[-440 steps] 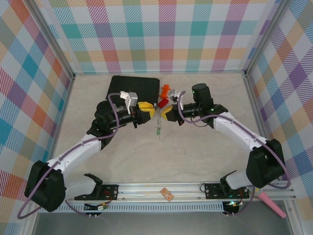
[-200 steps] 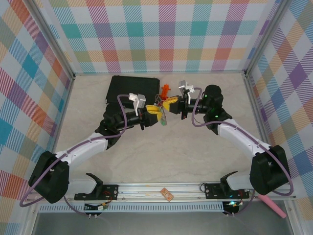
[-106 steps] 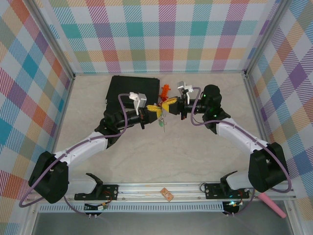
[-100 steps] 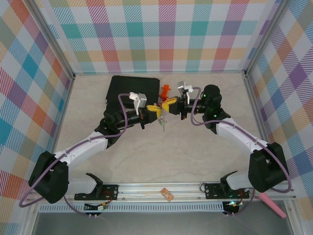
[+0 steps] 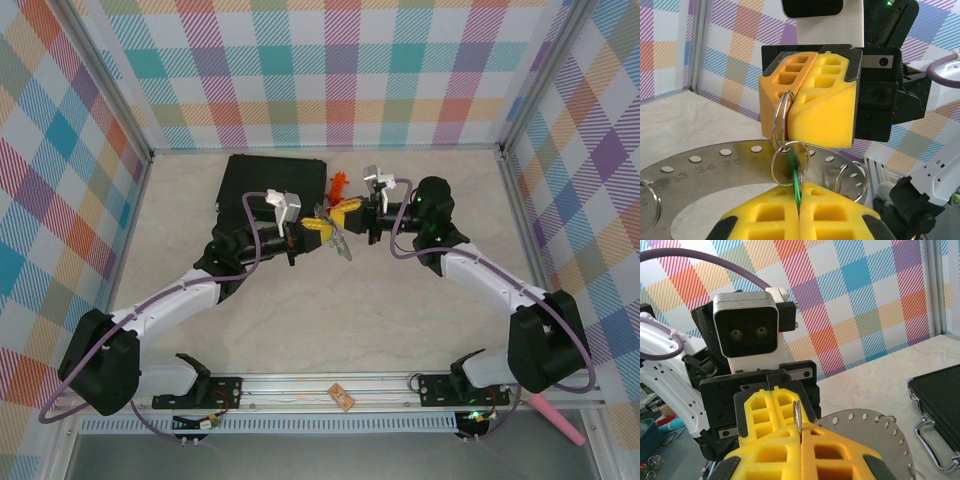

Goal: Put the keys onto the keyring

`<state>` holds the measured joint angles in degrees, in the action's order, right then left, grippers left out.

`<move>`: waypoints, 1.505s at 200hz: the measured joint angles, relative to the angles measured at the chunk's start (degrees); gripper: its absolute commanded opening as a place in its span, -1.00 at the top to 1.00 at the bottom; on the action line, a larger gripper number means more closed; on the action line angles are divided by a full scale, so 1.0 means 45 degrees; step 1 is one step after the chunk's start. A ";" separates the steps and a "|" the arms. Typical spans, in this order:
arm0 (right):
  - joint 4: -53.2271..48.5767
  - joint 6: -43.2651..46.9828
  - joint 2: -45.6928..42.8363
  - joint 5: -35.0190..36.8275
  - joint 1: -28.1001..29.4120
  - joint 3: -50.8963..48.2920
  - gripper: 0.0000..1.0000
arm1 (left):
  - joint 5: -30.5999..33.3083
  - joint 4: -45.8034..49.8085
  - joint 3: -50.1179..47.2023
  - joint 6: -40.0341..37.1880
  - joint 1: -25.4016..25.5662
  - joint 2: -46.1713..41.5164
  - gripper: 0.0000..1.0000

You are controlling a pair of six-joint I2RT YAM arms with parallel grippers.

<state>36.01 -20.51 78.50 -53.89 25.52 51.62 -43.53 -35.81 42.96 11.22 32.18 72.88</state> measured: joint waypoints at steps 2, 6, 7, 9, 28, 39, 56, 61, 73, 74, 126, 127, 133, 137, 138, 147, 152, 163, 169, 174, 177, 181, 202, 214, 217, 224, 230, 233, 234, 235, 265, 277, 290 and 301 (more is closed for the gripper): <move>0.0010 -0.0010 0.0000 0.0005 0.0000 -0.0005 1.00 | -0.0029 0.0010 0.0010 0.0000 0.0000 0.0019 1.00; 0.0024 -0.0015 0.0000 0.0015 -0.0005 -0.0024 1.00 | -0.0068 0.0024 0.0029 0.0000 0.0005 0.0039 1.00; 0.0034 -0.0015 0.0000 0.0015 -0.0005 -0.0024 1.00 | -0.0083 0.0029 0.0039 0.0000 0.0010 0.0049 1.00; 0.0039 -0.0015 0.0000 0.0010 -0.0005 -0.0034 1.00 | -0.0092 0.0044 0.0044 0.0000 0.0010 0.0063 1.00; 0.0044 -0.0024 0.0000 0.0019 -0.0005 -0.0049 1.00 | -0.0136 0.0092 0.0102 0.0000 0.0015 0.0189 0.96; 0.0044 -0.0024 0.0000 0.0019 -0.0005 -0.0049 1.00 | -0.0126 0.0170 0.0112 0.0005 0.0015 0.0199 0.81; 0.0049 -0.0015 0.0000 0.0073 -0.0005 -0.0068 1.00 | -0.0112 0.0374 0.0185 -0.0005 0.0019 0.0199 0.71; 0.0063 -0.0015 0.0000 0.0126 -0.0005 -0.0073 1.00 | -0.0117 0.0471 0.0209 0.0000 0.0024 0.0194 0.69; 0.0209 -0.0010 0.0000 0.0253 -0.0015 -0.0073 1.00 | -0.0097 0.0738 0.0228 -0.0010 0.0102 0.0189 0.65; 0.0214 -0.0015 0.0000 0.0257 -0.0015 -0.0073 1.00 | -0.0097 0.0758 0.0228 -0.0010 0.0107 0.0189 0.65; 0.0709 -0.0024 0.0000 0.0529 -0.0165 -0.0418 1.00 | 0.0704 0.1331 0.0228 -0.0024 0.0199 -0.0364 0.49; 0.0719 -0.0024 0.0000 0.0525 -0.0165 -0.0423 1.00 | 0.0714 0.1336 0.0228 -0.0019 0.0199 -0.0379 0.49; 0.0767 -0.0024 0.0000 0.0539 -0.0170 -0.0432 1.00 | 0.0845 0.1336 0.0228 -0.0019 0.0160 -0.0515 0.48; 0.0787 -0.0024 0.0000 0.0544 -0.0175 -0.0432 1.00 | 0.0913 0.1336 0.0228 -0.0019 0.0146 -0.0602 0.48; 0.0801 -0.0024 0.0000 0.0544 -0.0180 -0.0432 1.00 | 0.0937 0.1336 0.0228 -0.0019 0.0141 -0.0627 0.48; 0.0860 -0.0019 0.0000 0.0539 -0.0180 -0.0432 1.00 | 0.1093 0.1331 0.0228 0.0015 0.0102 -0.0826 0.48; 0.0884 -0.0024 0.0000 0.0539 -0.0180 -0.0432 1.00 | 0.1190 0.1326 0.0228 0.0024 0.0073 -0.0952 0.47; 0.0918 -0.0019 0.0005 0.0539 -0.0180 -0.0432 1.00 | 0.1375 0.1307 0.0228 0.0092 0.0029 -0.1200 0.45; 0.0947 -0.0019 0.0015 0.0529 -0.0180 -0.0432 1.00 | 0.1491 0.1302 0.0228 0.0165 -0.0010 -0.1326 0.45; 0.0962 -0.0019 0.0024 0.0529 -0.0180 -0.0432 1.00 | 0.1583 0.1297 0.0228 0.0219 -0.0034 -0.1423 0.44; 0.0962 -0.0019 0.0034 0.0525 -0.0180 -0.0432 1.00 | 0.1656 0.1287 0.0228 0.0228 -0.0058 -0.1486 0.44; 0.0962 -0.0019 0.0049 0.0491 -0.0180 -0.0432 1.00 | 0.1719 0.1277 0.0228 0.0262 -0.0092 -0.1549 0.43; 0.0991 -0.0044 0.0141 0.0321 -0.0180 -0.0432 1.00 | 0.2035 0.1263 0.0257 0.0413 -0.0243 -0.1695 0.42; 0.1005 -0.0087 0.0228 0.0189 -0.0180 -0.0432 1.00 | 0.2137 0.1277 0.0325 0.0549 -0.0311 -0.1661 0.42; 0.1005 -0.0112 0.0248 0.0170 -0.0180 -0.0432 1.00 | 0.2147 0.1277 0.0359 0.0568 -0.0340 -0.1632 0.42; 0.1001 -0.0121 0.0296 0.0117 -0.0180 -0.0432 1.00 | 0.2166 0.1258 0.0457 0.0651 -0.0355 -0.1549 0.43; 0.1001 -0.0155 0.0325 0.0063 -0.0180 -0.0432 1.00 | 0.2171 0.1248 0.0549 0.0695 -0.0359 -0.1481 0.43; 0.1001 -0.0155 0.0335 0.0044 -0.0180 -0.0432 1.00 | 0.2161 0.1243 0.0607 0.0733 -0.0364 -0.1433 0.42; 0.1001 -0.0160 0.0335 0.0044 -0.0180 -0.0432 1.00 | 0.2166 0.1239 0.0622 0.0743 -0.0364 -0.1423 0.43; 0.1001 -0.0165 0.0340 0.0039 -0.0180 -0.0432 1.00 | 0.2166 0.1239 0.0636 0.0743 -0.0364 -0.1413 0.43; 0.0991 -0.0214 0.0350 -0.0141 -0.0180 -0.0432 1.00 | 0.1904 0.1161 0.1151 0.0996 -0.0364 -0.0865 0.42; 0.0991 -0.0214 0.0350 -0.0185 -0.0180 -0.0432 1.00 | 0.1685 0.1141 0.1331 0.1039 -0.0364 -0.0627 0.42; 0.0991 -0.0214 0.0350 -0.0189 -0.0180 -0.0432 1.00 | 0.1535 0.1127 0.1457 0.1083 -0.0364 -0.0393 0.42; 0.0991 -0.0214 0.0350 -0.0189 -0.0180 -0.0432 1.00 | 0.1457 0.1127 0.1491 0.1083 -0.0364 -0.0253 0.44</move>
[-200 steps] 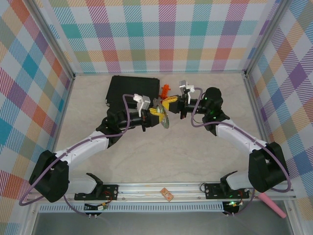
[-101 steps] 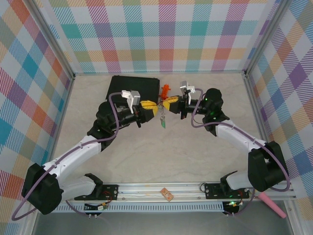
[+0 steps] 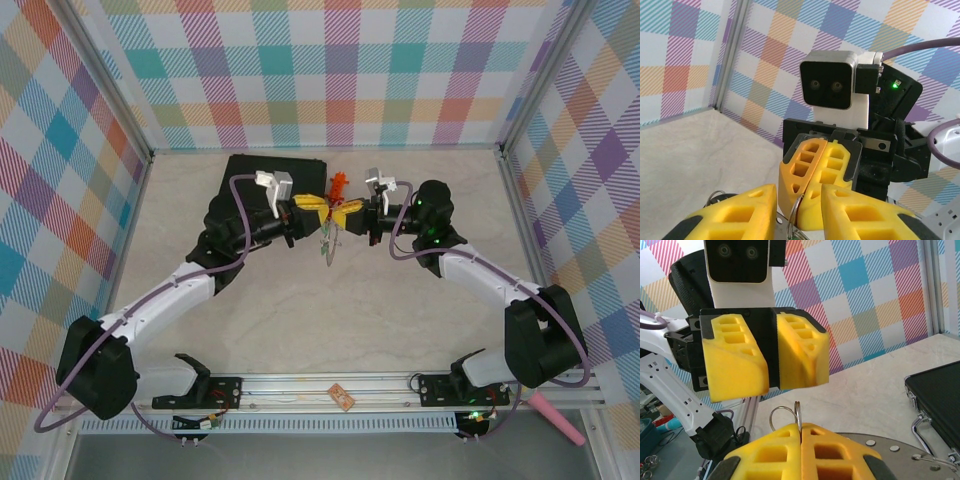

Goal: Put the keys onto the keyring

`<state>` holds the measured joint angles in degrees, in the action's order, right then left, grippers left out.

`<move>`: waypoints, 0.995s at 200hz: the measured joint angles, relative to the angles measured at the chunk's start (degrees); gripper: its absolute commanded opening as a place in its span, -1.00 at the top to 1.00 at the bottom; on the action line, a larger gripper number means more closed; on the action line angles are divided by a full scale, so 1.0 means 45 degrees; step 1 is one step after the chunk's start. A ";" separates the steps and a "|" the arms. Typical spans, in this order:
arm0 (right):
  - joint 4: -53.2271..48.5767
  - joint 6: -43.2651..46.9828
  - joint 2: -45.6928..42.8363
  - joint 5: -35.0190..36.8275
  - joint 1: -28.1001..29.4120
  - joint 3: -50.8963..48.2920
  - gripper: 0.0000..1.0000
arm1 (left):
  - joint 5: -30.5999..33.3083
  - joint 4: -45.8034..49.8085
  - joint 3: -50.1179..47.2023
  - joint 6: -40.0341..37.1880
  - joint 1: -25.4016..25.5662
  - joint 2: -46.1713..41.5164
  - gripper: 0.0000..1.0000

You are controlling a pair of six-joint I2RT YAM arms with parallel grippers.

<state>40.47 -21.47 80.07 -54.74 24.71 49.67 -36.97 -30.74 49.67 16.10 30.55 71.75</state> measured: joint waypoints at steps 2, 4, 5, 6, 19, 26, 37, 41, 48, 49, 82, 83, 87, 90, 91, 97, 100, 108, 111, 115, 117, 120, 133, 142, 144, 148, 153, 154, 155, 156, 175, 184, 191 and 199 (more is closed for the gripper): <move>0.0000 -0.0005 0.0000 0.0000 0.0000 0.0000 1.00 | -0.0005 0.0000 0.0000 0.0005 0.0000 0.0015 0.45; 0.0000 -0.0005 0.0000 0.0000 0.0000 0.0000 1.00 | -0.0005 0.0005 0.0000 0.0000 0.0000 0.0029 0.45; 0.0000 -0.0010 0.0000 0.0000 0.0000 0.0000 1.00 | -0.0010 0.0005 0.0000 0.0000 0.0000 0.0044 0.45; 0.0000 -0.0010 0.0000 0.0000 0.0000 0.0000 1.00 | -0.0015 0.0010 0.0000 0.0005 0.0000 0.0049 0.46; 0.0000 -0.0044 0.0000 -0.0005 0.0000 0.0000 1.00 | -0.0063 0.0005 0.0000 0.0010 0.0000 0.0146 0.57; 0.0005 -0.0049 0.0000 -0.0015 0.0000 0.0000 1.00 | -0.0102 0.0010 0.0000 0.0019 0.0000 0.0189 0.63; 0.0005 -0.0087 0.0000 -0.0053 0.0000 0.0000 1.00 | -0.0170 0.0000 0.0000 0.0053 0.0000 0.0233 0.65; 0.0005 -0.0087 0.0000 -0.0053 0.0000 0.0000 1.00 | -0.0214 -0.0005 0.0000 0.0034 0.0000 0.0238 0.66; 0.0005 -0.0087 0.0000 -0.0053 0.0000 0.0000 1.00 | -0.0272 -0.0024 0.0000 0.0058 0.0000 0.0253 0.67; 0.0005 -0.0092 0.0000 -0.0058 0.0000 0.0000 1.00 | -0.0301 -0.0034 0.0000 0.0068 0.0000 0.0257 0.68; 0.0117 -0.0141 0.0000 -0.0155 0.0000 0.0000 1.00 | -0.0670 -0.0437 0.0000 0.0238 0.0000 0.0350 0.72; 0.0117 -0.0141 0.0000 -0.0155 0.0000 0.0000 1.00 | -0.0680 -0.0466 0.0000 0.0238 0.0000 0.0355 0.72; 0.0146 -0.0160 0.0000 -0.0170 0.0000 0.0000 1.00 | -0.0709 -0.0520 0.0000 0.0243 -0.0005 0.0389 0.72; 0.0151 -0.0180 0.0000 -0.0194 0.0000 0.0000 1.00 | -0.0758 -0.0554 0.0000 0.0248 -0.0015 0.0408 0.72; 0.0151 -0.0180 0.0000 -0.0194 0.0000 0.0000 1.00 | -0.0777 -0.0568 0.0000 0.0248 -0.0019 0.0423 0.71; 0.0151 -0.0185 0.0000 -0.0199 0.0000 0.0000 1.00 | -0.0845 -0.0583 0.0000 0.0262 -0.0024 0.0466 0.71; 0.0151 -0.0189 0.0000 -0.0199 0.0000 0.0000 1.00 | -0.0889 -0.0588 0.0000 0.0272 -0.0024 0.0491 0.72; 0.0146 -0.0219 0.0000 -0.0194 0.0000 0.0000 1.00 | -0.0928 -0.0588 0.0000 0.0282 -0.0024 0.0554 0.72; 0.0146 -0.0228 0.0000 -0.0194 0.0000 0.0000 1.00 | -0.0942 -0.0588 0.0000 0.0282 -0.0024 0.0573 0.72; 0.0146 -0.0238 0.0000 -0.0199 0.0000 0.0000 1.00 | -0.0976 -0.0588 0.0000 0.0277 -0.0024 0.0597 0.71; 0.0146 -0.0248 0.0000 -0.0194 0.0000 0.0000 1.00 | -0.0976 -0.0583 0.0000 0.0277 -0.0024 0.0597 0.71; 0.0146 -0.0277 0.0000 -0.0199 0.0000 0.0000 1.00 | -0.0976 -0.0588 0.0000 0.0277 -0.0024 0.0607 0.71; 0.0146 -0.0340 0.0000 -0.0194 0.0000 0.0000 1.00 | -0.0976 -0.0583 0.0000 0.0272 -0.0024 0.0617 0.71; 0.0146 -0.0379 0.0000 -0.0194 0.0000 0.0000 1.00 | -0.0971 -0.0578 0.0000 0.0272 -0.0024 0.0617 0.71; 0.0146 -0.0384 0.0000 -0.0199 0.0000 0.0000 1.00 | -0.0971 -0.0578 0.0000 0.0272 -0.0024 0.0617 0.71; 0.0146 -0.0398 0.0000 -0.0194 0.0000 0.0000 1.00 | -0.0971 -0.0578 0.0000 0.0272 -0.0024 0.0617 0.71; 0.0146 -0.0413 0.0000 -0.0199 0.0000 0.0000 1.00 | -0.0971 -0.0578 0.0000 0.0272 -0.0024 0.0617 0.72; 0.0146 -0.0413 0.0000 -0.0194 0.0000 0.0000 1.00 | -0.0971 -0.0578 0.0000 0.0272 -0.0024 0.0617 0.72; 0.0146 -0.0418 0.0000 -0.0194 0.0000 0.0000 1.00 | -0.0971 -0.0578 0.0000 0.0272 -0.0024 0.0617 0.72; 0.0146 -0.0418 0.0000 -0.0194 0.0000 0.0000 1.00 | -0.0971 -0.0578 0.0000 0.0272 -0.0024 0.0617 0.72; 0.0146 -0.0423 0.0000 -0.0194 0.0000 0.0000 1.00 | -0.0986 -0.0583 0.0000 0.0272 -0.0024 0.0631 0.82; 0.0146 -0.0457 0.0000 -0.0194 0.0000 0.0000 1.00 | -0.1025 -0.0597 0.0000 0.0267 -0.0024 0.0641 0.91; 0.0146 -0.0466 0.0000 -0.0204 0.0000 0.0000 1.00 | -0.1103 -0.0651 -0.0005 0.0257 -0.0024 0.0656 0.98; 0.0146 -0.0466 0.0000 -0.0248 -0.0010 0.0000 1.00 | -0.1141 -0.0738 -0.0005 0.0272 -0.0024 0.0675 1.00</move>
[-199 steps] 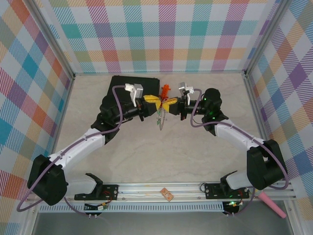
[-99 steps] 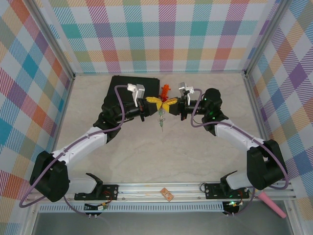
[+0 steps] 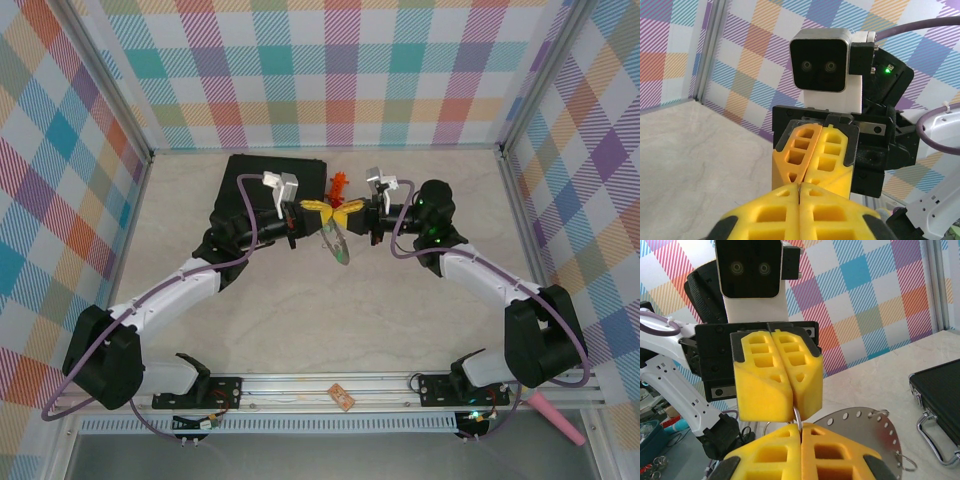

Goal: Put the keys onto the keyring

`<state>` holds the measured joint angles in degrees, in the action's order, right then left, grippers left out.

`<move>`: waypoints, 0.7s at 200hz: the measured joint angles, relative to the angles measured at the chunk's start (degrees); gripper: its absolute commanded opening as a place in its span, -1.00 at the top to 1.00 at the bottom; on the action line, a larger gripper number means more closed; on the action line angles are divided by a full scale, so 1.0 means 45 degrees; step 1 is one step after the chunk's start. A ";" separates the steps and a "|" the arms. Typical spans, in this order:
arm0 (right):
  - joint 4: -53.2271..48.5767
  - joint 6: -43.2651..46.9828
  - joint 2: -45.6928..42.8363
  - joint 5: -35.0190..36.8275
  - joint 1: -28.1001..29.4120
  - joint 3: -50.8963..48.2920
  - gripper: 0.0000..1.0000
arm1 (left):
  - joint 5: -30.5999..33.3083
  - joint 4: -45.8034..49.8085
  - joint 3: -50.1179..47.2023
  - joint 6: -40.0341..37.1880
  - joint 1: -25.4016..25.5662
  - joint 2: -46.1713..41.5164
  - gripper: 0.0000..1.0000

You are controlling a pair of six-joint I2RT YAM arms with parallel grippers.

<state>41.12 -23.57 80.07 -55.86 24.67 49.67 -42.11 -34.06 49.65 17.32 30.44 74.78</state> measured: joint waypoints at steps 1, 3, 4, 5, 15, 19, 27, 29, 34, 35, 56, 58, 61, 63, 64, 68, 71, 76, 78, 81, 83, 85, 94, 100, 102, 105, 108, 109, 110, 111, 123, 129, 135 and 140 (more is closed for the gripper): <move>0.0005 0.0000 0.0000 0.0000 -0.0005 0.0000 1.00 | 0.0000 -0.0010 0.0000 -0.0024 0.0000 0.0005 1.00; 0.0005 -0.0005 0.0000 0.0005 0.0000 0.0000 1.00 | -0.0024 -0.0058 -0.0005 -0.0019 0.0000 0.0010 1.00; 0.0005 -0.0005 0.0000 0.0005 0.0000 0.0000 1.00 | -0.0034 -0.0063 -0.0005 0.0000 0.0000 0.0015 1.00; 0.0010 -0.0005 0.0000 0.0005 -0.0005 0.0000 1.00 | -0.0039 -0.0063 -0.0010 0.0005 0.0000 0.0015 1.00; 0.0015 -0.0005 0.0000 -0.0010 0.0000 0.0000 1.00 | -0.0078 -0.0131 -0.0039 -0.0005 0.0000 0.0015 1.00; 0.0010 -0.0005 0.0000 -0.0039 0.0000 0.0000 1.00 | -0.0078 -0.0146 -0.0058 -0.0010 0.0000 0.0015 1.00; 0.0005 -0.0005 0.0000 -0.0053 0.0000 0.0000 1.00 | -0.0092 -0.0180 -0.0087 -0.0010 0.0000 0.0015 1.00; 0.0005 -0.0005 0.0000 -0.0049 0.0000 0.0000 1.00 | -0.0087 -0.0180 -0.0092 -0.0010 0.0000 0.0015 1.00; 0.0000 0.0000 0.0000 -0.0063 0.0000 0.0000 1.00 | -0.0092 -0.0185 -0.0097 -0.0010 0.0000 0.0015 1.00; 0.0000 -0.0005 0.0000 -0.0073 0.0000 0.0000 1.00 | -0.0092 -0.0185 -0.0097 -0.0010 0.0000 0.0015 1.00; -0.0010 0.0005 0.0000 -0.0092 0.0000 0.0000 1.00 | -0.0102 -0.0175 -0.0097 -0.0029 -0.0049 0.0010 0.85; -0.0015 0.0010 0.0000 -0.0092 0.0000 0.0000 1.00 | -0.0102 -0.0170 -0.0097 -0.0034 -0.0049 0.0010 0.85; -0.0019 0.0010 0.0000 -0.0087 0.0000 0.0000 1.00 | -0.0102 -0.0170 -0.0097 -0.0034 -0.0049 0.0010 0.84; -0.0019 0.0010 0.0000 -0.0087 0.0000 0.0000 1.00 | -0.0102 -0.0165 -0.0097 -0.0034 -0.0049 0.0010 0.83; -0.0019 0.0010 0.0000 -0.0087 0.0000 0.0000 1.00 | -0.0102 -0.0165 -0.0097 -0.0034 -0.0049 0.0010 0.82; -0.0024 0.0010 0.0000 -0.0087 0.0000 0.0000 1.00 | -0.0102 -0.0165 -0.0097 -0.0039 -0.0058 0.0010 0.75; -0.0019 0.0010 0.0000 -0.0087 0.0000 0.0000 1.00 | -0.0102 -0.0165 -0.0097 -0.0034 -0.0058 0.0005 0.69; -0.0019 0.0019 0.0000 -0.0087 0.0000 0.0000 1.00 | -0.0102 -0.0160 -0.0097 -0.0029 -0.0063 0.0000 0.52; -0.0019 0.0024 0.0000 -0.0087 0.0000 0.0000 1.00 | -0.0087 -0.0121 -0.0097 0.0015 -0.0073 0.0000 0.49; -0.0015 0.0053 0.0000 -0.0078 0.0000 0.0000 1.00 | -0.0087 -0.0136 -0.0102 -0.0078 -0.0078 -0.0010 0.48; -0.0015 0.0053 0.0000 -0.0073 0.0000 0.0000 1.00 | -0.0092 -0.0131 -0.0107 -0.0010 -0.0083 -0.0015 0.47; -0.0010 0.0058 0.0000 -0.0068 0.0000 0.0000 1.00 | -0.0068 -0.0097 -0.0107 0.0049 -0.0087 -0.0015 0.47; -0.0015 0.0102 0.0000 -0.0034 0.0000 0.0000 1.00 | -0.0058 -0.0073 -0.0146 0.0044 -0.0121 -0.0053 0.46; -0.0019 0.0112 0.0000 -0.0024 0.0000 0.0000 1.00 | -0.0034 -0.0034 -0.0170 0.0053 -0.0146 -0.0097 0.40; -0.0019 0.0112 0.0000 -0.0019 0.0000 0.0000 1.00 | -0.0015 -0.0034 -0.0170 0.0053 -0.0151 -0.0107 0.38; -0.0015 0.0117 0.0000 0.0010 0.0000 0.0000 1.00 | 0.0024 -0.0019 -0.0185 0.0073 -0.0165 -0.0131 0.37; -0.0019 0.0126 0.0000 0.0019 0.0000 0.0000 1.00 | 0.0044 -0.0024 -0.0199 0.0049 -0.0170 -0.0155 0.36; -0.0015 0.0131 0.0000 0.0024 0.0000 0.0000 1.00 | 0.0058 -0.0024 -0.0204 0.0068 -0.0175 -0.0165 0.36; -0.0015 0.0141 0.0000 0.0029 0.0000 0.0000 1.00 | 0.0058 -0.0024 -0.0209 0.0087 -0.0180 -0.0170 0.36; -0.0015 0.0146 0.0000 0.0034 0.0000 0.0000 1.00 | 0.0083 -0.0024 -0.0219 0.0121 -0.0189 -0.0189 0.36; -0.0029 0.0209 -0.0005 0.0112 0.0000 0.0000 1.00 | 0.0175 -0.0029 -0.0296 0.0155 -0.0228 -0.0321 0.33; -0.0044 0.0262 -0.0005 0.0160 0.0000 0.0000 1.00 | 0.0185 -0.0029 -0.0330 0.0199 -0.0253 -0.0379 0.32; -0.0049 0.0316 -0.0005 0.0209 0.0000 0.0000 1.00 | 0.0180 -0.0029 -0.0340 0.0248 -0.0262 -0.0408 0.32; -0.0049 0.0355 -0.0005 0.0223 0.0000 0.0000 1.00 | 0.0165 -0.0044 -0.0340 0.0282 -0.0277 -0.0413 0.32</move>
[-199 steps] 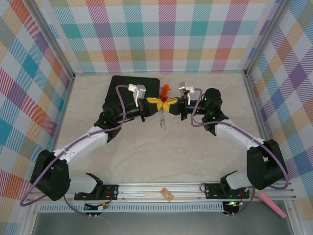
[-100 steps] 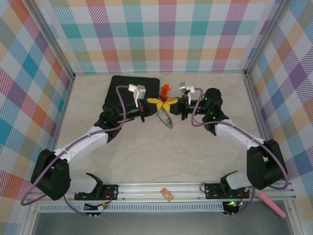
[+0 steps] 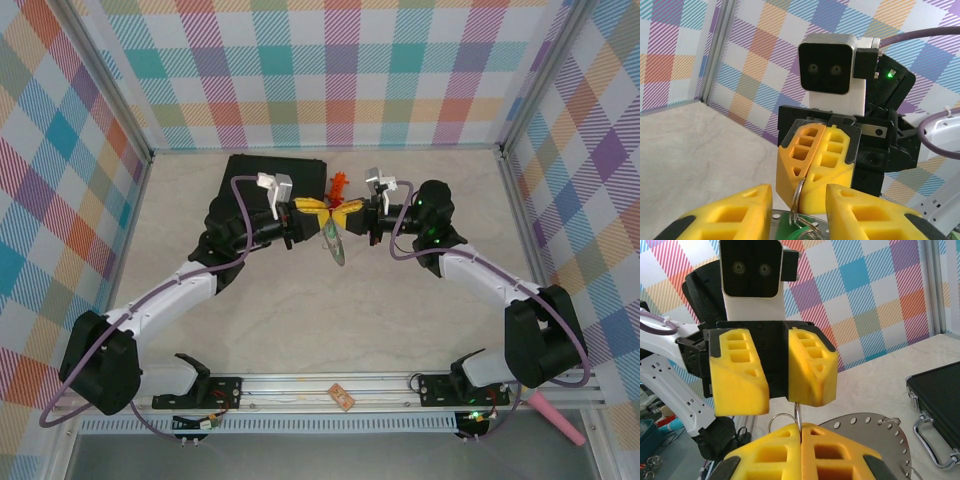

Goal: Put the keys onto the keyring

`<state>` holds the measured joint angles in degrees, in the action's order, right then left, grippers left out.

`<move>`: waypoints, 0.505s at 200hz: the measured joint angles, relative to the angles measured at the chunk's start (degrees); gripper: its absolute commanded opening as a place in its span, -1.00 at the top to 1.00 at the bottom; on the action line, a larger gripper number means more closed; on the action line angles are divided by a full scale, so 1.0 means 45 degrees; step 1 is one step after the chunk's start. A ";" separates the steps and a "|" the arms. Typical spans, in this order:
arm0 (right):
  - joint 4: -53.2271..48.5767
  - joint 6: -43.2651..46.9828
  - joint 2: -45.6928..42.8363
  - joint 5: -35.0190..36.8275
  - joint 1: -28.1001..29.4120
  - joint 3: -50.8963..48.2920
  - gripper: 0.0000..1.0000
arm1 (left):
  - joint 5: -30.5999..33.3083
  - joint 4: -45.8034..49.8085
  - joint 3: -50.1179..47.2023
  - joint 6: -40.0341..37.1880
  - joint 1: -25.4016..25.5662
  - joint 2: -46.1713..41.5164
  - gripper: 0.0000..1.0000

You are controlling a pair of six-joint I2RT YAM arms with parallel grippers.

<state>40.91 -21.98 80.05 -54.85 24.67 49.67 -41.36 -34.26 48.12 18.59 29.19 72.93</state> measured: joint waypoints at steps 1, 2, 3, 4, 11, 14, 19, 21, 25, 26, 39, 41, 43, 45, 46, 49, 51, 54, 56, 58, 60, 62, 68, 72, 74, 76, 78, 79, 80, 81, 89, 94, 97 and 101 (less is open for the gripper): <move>0.0000 0.0000 0.0000 0.0005 0.0000 0.0000 1.00 | -0.0005 -0.0005 0.0000 0.0010 0.0000 0.0000 0.32; 0.0000 0.0005 0.0005 0.0015 0.0000 0.0000 1.00 | -0.0015 -0.0010 0.0000 0.0019 0.0000 0.0000 0.32; 0.0000 0.0019 0.0000 0.0034 0.0000 0.0000 1.00 | -0.0015 -0.0010 0.0000 0.0015 0.0000 0.0000 0.32; 0.0000 0.0029 0.0000 0.0034 0.0000 0.0000 1.00 | -0.0029 -0.0015 0.0000 0.0024 0.0000 0.0000 0.32; 0.0000 0.0044 0.0000 0.0049 0.0000 0.0000 1.00 | -0.0097 -0.0010 0.0000 0.0063 -0.0010 0.0000 0.32; 0.0000 0.0044 0.0000 0.0044 0.0000 0.0000 1.00 | -0.0136 -0.0005 0.0000 0.0083 -0.0010 0.0010 0.32; 0.0000 0.0044 0.0000 0.0049 0.0000 0.0000 1.00 | -0.0223 -0.0010 0.0000 0.0117 -0.0010 0.0019 0.32; 0.0000 0.0039 0.0000 0.0049 0.0000 0.0000 1.00 | -0.0238 -0.0005 0.0000 0.0126 -0.0010 0.0029 0.32; 0.0000 0.0039 0.0000 0.0049 0.0000 0.0000 1.00 | -0.0282 -0.0005 0.0000 0.0170 -0.0010 0.0044 0.32; 0.0000 0.0039 0.0005 0.0053 0.0000 0.0000 1.00 | -0.0291 -0.0005 0.0000 0.0170 -0.0010 0.0049 0.32; 0.0005 0.0034 0.0000 0.0044 0.0000 0.0000 1.00 | -0.0413 -0.0010 0.0005 0.0257 -0.0010 0.0160 0.33; 0.0005 0.0039 0.0005 0.0044 0.0000 0.0000 1.00 | -0.0418 0.0000 0.0005 0.0257 -0.0010 0.0185 0.33; 0.0005 0.0039 0.0000 0.0039 0.0000 0.0000 1.00 | -0.0432 0.0000 0.0005 0.0262 -0.0010 0.0209 0.33; 0.0005 0.0039 0.0000 0.0039 0.0000 0.0000 1.00 | -0.0437 0.0005 0.0005 0.0267 -0.0010 0.0233 0.34; 0.0005 0.0034 0.0000 0.0039 0.0000 0.0000 1.00 | -0.0442 0.0005 0.0005 0.0267 -0.0010 0.0243 0.35; 0.0005 0.0034 0.0005 0.0039 0.0000 0.0000 1.00 | -0.0447 0.0010 0.0005 0.0277 -0.0010 0.0277 0.37; 0.0005 0.0034 0.0000 0.0034 0.0000 0.0000 1.00 | -0.0461 0.0005 0.0005 0.0291 -0.0010 0.0301 0.39; 0.0005 0.0039 0.0000 0.0039 0.0000 0.0000 1.00 | -0.0471 0.0010 0.0005 0.0301 -0.0010 0.0335 0.41; 0.0005 0.0034 0.0000 0.0034 0.0000 0.0000 1.00 | -0.0471 0.0010 0.0005 0.0311 -0.0010 0.0359 0.42; 0.0005 0.0034 0.0000 0.0034 0.0000 0.0000 1.00 | -0.0476 0.0010 0.0005 0.0296 -0.0010 0.0374 0.43; 0.0005 0.0039 0.0000 0.0034 0.0000 0.0000 1.00 | -0.0476 0.0015 0.0005 0.0311 -0.0010 0.0393 0.44; 0.0005 0.0039 0.0005 0.0034 0.0000 0.0000 1.00 | -0.0471 0.0015 0.0005 0.0330 -0.0010 0.0418 0.45; 0.0005 0.0034 0.0000 0.0034 0.0000 0.0000 1.00 | -0.0481 0.0015 0.0005 0.0325 -0.0010 0.0457 0.47; 0.0005 0.0034 0.0000 0.0034 0.0000 0.0000 1.00 | -0.0476 0.0015 0.0005 0.0335 -0.0010 0.0476 0.48; 0.0005 0.0034 0.0000 0.0034 0.0000 0.0000 1.00 | -0.0481 0.0019 0.0005 0.0345 -0.0010 0.0486 0.49; 0.0005 0.0039 0.0000 0.0034 0.0000 0.0000 1.00 | -0.0476 0.0019 0.0005 0.0355 -0.0010 0.0500 0.50; 0.0005 0.0034 0.0000 0.0029 0.0000 0.0000 1.00 | -0.0476 0.0015 0.0005 0.0345 -0.0010 0.0505 0.50; 0.0005 0.0034 0.0000 0.0029 0.0000 0.0000 1.00 | -0.0481 0.0015 0.0005 0.0345 -0.0010 0.0510 0.50; 0.0005 0.0039 0.0000 0.0029 0.0000 0.0000 1.00 | -0.0476 0.0010 0.0005 0.0350 -0.0010 0.0515 0.50; 0.0005 0.0039 0.0000 0.0029 0.0000 0.0000 1.00 | -0.0476 0.0010 0.0010 0.0350 -0.0010 0.0520 0.51; 0.0005 0.0039 0.0000 0.0029 0.0000 0.0000 1.00 | -0.0476 0.0010 0.0010 0.0350 -0.0010 0.0544 0.51; 0.0005 0.0039 0.0005 0.0029 0.0000 0.0000 1.00 | -0.0476 0.0010 0.0010 0.0350 -0.0010 0.0554 0.51; 0.0005 0.0039 0.0005 0.0029 0.0000 0.0000 1.00 | -0.0476 0.0010 0.0010 0.0355 -0.0010 0.0559 0.51; 0.0000 0.0039 0.0005 0.0029 0.0000 0.0000 1.00 | -0.0476 0.0005 0.0010 0.0355 -0.0010 0.0563 0.51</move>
<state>40.91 -21.80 80.07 -54.72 24.67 49.67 -43.51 -34.24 48.16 20.18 29.15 75.46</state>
